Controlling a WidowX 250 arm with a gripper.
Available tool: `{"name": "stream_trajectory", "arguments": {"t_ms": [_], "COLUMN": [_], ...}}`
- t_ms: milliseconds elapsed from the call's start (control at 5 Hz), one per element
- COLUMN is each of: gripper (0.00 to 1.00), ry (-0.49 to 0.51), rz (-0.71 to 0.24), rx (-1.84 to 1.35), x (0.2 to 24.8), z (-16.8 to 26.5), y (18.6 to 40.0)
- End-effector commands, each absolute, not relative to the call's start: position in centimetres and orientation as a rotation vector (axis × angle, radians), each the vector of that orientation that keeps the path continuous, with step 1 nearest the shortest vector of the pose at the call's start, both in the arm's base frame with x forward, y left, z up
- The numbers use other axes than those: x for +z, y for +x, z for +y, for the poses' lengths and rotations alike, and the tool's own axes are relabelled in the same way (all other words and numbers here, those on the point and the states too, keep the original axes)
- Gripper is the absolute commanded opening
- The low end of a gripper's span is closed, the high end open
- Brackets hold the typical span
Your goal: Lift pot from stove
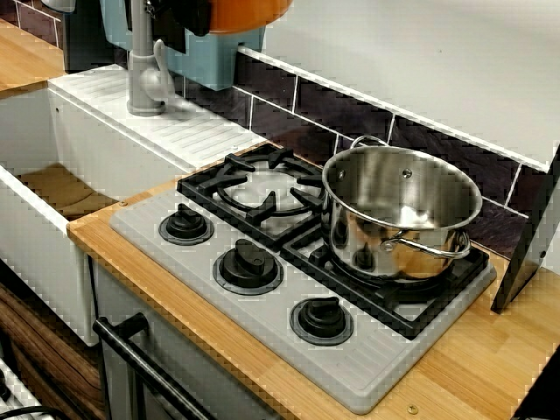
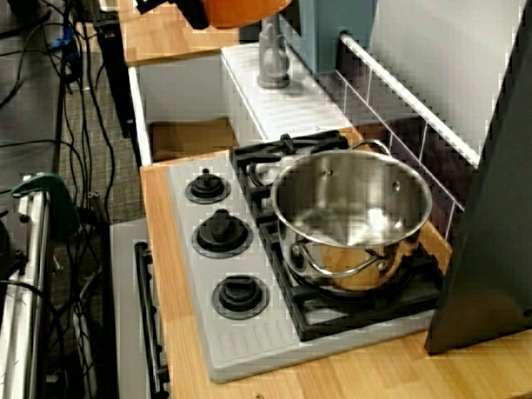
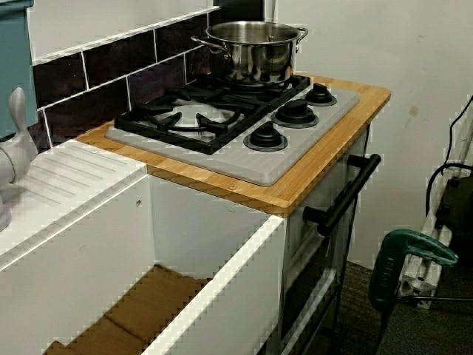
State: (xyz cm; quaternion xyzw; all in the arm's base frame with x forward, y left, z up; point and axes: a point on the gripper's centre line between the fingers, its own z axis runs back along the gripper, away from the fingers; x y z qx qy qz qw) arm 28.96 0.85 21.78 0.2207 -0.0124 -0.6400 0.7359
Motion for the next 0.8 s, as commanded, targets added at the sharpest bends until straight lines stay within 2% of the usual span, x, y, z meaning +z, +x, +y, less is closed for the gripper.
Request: {"name": "stream_trajectory", "arguments": {"t_ms": [0, 600], "gripper": [0.00, 0.00], "ry": [0.514, 0.489], "rz": [-0.054, -0.046], "rx": [-1.394, -1.399], "x": [24.03, 24.33], "z": [1.35, 1.46], "y": [28.76, 28.13]}}
